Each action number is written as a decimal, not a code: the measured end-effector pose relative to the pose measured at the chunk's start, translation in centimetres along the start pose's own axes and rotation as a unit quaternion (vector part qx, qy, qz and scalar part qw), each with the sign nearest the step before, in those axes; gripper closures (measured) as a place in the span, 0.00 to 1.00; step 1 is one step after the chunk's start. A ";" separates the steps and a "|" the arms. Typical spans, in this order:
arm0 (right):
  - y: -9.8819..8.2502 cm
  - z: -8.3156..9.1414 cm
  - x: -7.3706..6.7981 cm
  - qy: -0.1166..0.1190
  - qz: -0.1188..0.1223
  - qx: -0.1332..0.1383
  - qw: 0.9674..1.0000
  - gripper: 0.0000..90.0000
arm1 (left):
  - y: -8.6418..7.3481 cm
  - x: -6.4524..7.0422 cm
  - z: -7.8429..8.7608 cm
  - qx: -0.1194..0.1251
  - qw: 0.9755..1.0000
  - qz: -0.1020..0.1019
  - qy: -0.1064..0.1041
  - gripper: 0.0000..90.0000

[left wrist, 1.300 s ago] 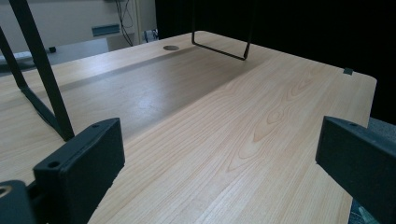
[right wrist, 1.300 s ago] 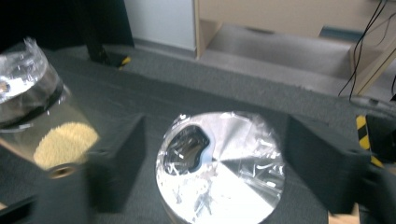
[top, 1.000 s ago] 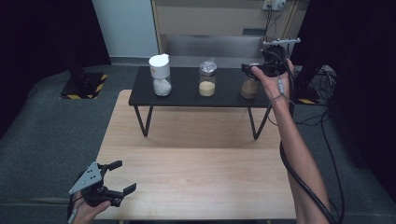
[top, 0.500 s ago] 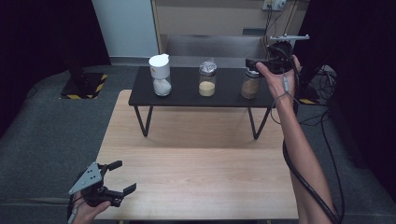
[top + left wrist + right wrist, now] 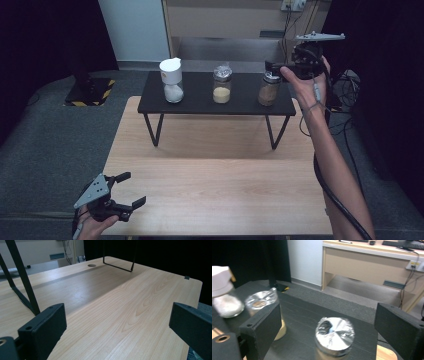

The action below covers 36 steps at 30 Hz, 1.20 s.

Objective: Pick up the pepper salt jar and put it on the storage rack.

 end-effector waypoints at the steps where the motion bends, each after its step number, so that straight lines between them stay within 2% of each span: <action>1: -0.1 0.2 -0.1 0.004 0.003 0.002 1.000 0.09 | 0.0 0.0 0.0 0.000 1.000 0.000 0.000 0.00; 15: -1.1 2.8 -1.3 0.053 0.028 0.021 0.998 0.09 | 0.0 0.0 0.0 0.001 1.000 0.002 0.002 0.00; 23: -2.0 3.7 -1.7 0.078 0.033 0.030 0.996 0.09 | 0.0 0.0 0.0 0.001 1.000 0.004 0.003 0.00; 30: -3.2 4.9 -2.1 0.090 0.045 0.032 0.994 0.09 | 0.0 -0.1 0.0 0.003 1.000 0.009 0.004 0.00; 36: -4.6 6.0 -1.8 0.101 0.044 0.044 0.993 0.09 | 0.0 -0.1 0.0 0.004 1.000 0.008 0.004 0.00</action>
Point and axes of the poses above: each handheld gripper's, and its own axes: z roughly backward along the jaws, y roughly out of its top, x roughly to its right, the point moved 2 cm from there along -z, roughly forward along the jaws, and after that the axes turned 1 degree about y, right-handed, at the moved point
